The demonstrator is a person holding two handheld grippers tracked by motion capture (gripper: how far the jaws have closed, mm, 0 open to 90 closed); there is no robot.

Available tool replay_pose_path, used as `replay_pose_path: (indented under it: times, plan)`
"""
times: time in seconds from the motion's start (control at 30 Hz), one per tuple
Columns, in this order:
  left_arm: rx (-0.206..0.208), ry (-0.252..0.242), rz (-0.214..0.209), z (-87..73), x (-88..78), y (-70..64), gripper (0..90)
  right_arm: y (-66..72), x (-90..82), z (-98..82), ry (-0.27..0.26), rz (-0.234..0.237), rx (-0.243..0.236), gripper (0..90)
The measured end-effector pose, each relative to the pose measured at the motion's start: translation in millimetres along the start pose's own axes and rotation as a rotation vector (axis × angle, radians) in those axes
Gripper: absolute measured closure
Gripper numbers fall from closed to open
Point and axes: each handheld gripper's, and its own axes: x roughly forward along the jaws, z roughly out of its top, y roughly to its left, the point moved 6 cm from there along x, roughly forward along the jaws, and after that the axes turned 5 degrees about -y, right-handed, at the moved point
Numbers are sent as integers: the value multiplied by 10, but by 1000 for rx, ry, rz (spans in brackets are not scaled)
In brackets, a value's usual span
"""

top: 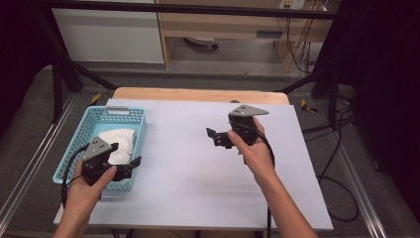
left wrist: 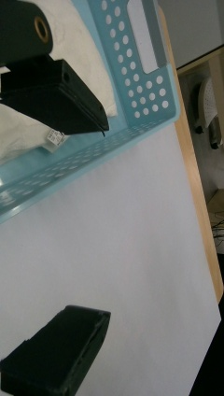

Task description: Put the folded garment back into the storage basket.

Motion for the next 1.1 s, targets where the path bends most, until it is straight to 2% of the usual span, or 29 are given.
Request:
replay_pose_path:
  times: [0.3, 0.63, 1.1]
  plan:
    - [-2, 6, -3, -25, 22, 1, 82, -324, -298, -80, -32, -53, 45, 70]
    - [-3, 11, -10, -53, 42, -1, 77, -641, -626, -283, -46, -113, 85, 66]
    - [0, 24, -13, -83, 65, -6, 76, -926, -914, -652, -44, -180, 141, 68]
